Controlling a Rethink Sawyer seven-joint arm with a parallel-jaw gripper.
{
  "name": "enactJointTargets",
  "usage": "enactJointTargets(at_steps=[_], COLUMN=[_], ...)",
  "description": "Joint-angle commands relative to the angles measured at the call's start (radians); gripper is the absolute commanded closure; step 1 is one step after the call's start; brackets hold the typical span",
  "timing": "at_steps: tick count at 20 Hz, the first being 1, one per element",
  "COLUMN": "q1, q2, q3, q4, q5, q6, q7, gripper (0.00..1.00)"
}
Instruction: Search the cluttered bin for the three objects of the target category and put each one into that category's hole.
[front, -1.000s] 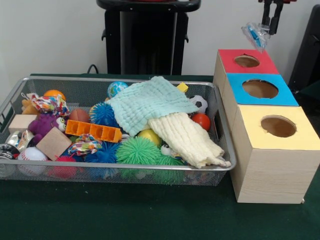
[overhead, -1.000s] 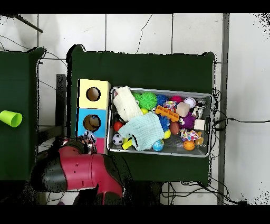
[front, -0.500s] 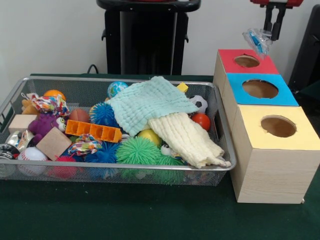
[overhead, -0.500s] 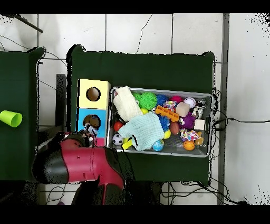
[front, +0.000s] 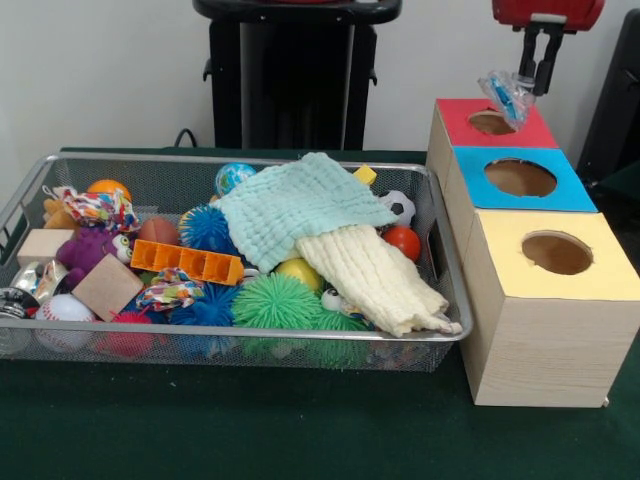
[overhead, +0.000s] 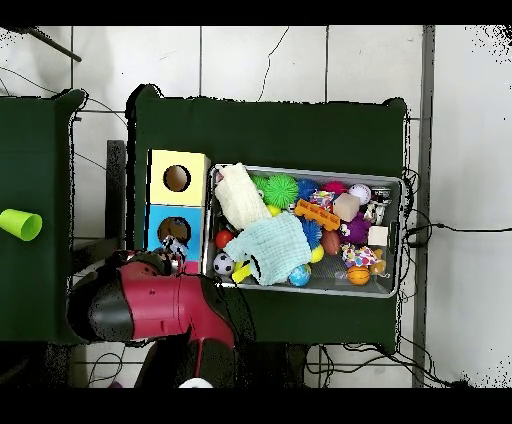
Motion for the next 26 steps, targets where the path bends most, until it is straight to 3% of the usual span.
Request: enactJointTargets(at_steps=[1,7,14,26], q1=[-0.042,-0.055,-0.045,-0.047], q2=[0.037,0.030,-0.006,0.013], q3=[0.045,0.042,0.033,0.037], q4=[-0.024,-0.033,-0.077,-0.111], q5=[-0.007,-0.012,-0.006,-0.010], q6=[0.024,0.043,0.148,0.148], q7=[0.108,0.095,0.094,0.097], gripper=[1.00,1.00,1.00,1.00])
